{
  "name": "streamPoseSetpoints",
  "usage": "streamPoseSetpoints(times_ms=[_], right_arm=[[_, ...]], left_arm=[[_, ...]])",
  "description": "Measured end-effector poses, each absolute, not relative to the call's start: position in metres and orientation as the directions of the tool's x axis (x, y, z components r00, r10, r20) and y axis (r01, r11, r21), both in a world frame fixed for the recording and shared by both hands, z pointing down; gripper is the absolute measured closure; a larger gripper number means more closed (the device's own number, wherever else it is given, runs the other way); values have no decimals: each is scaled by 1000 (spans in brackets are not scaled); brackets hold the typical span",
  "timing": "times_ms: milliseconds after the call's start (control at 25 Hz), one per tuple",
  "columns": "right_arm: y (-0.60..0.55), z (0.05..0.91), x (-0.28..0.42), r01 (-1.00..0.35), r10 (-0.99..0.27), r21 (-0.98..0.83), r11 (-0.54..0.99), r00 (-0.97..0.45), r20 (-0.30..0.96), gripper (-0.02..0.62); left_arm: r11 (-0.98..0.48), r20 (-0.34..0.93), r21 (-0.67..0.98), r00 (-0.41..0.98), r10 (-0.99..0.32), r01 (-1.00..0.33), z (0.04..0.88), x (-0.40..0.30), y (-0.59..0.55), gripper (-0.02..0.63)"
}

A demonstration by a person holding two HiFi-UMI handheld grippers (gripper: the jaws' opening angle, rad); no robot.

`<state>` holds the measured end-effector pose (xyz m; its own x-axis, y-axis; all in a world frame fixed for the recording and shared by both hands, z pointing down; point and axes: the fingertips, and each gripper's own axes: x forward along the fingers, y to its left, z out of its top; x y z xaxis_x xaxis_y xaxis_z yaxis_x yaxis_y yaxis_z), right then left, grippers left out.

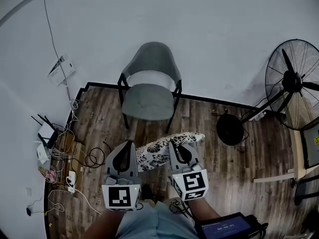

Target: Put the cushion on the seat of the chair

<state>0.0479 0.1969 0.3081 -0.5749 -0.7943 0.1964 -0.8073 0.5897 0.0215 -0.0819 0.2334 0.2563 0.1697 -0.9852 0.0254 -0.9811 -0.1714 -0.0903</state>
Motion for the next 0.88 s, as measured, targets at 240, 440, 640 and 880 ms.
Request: streamPoseSetpoints(times_ms=[240, 440, 640, 880], right_arm=[[149, 302, 32, -814, -803, 29, 580, -565, 191, 580], [112, 314, 21, -813, -796, 15, 582, -566, 218, 579], [64, 335, 13, -809, -783, -4, 588, -570, 247, 580], [-9, 354, 6, -798, -758, -44, 600, -586, 285, 580]], left_arm=[[-189, 30, -72, 187, -982, -979, 253, -100, 189, 597], [-187, 60, -70, 183, -981, -980, 265, -112, 151, 597], [-181, 90, -70, 175, -981, -981, 281, -121, 94, 597], [-179, 110, -90, 169, -979, -980, 288, -124, 6, 597]])
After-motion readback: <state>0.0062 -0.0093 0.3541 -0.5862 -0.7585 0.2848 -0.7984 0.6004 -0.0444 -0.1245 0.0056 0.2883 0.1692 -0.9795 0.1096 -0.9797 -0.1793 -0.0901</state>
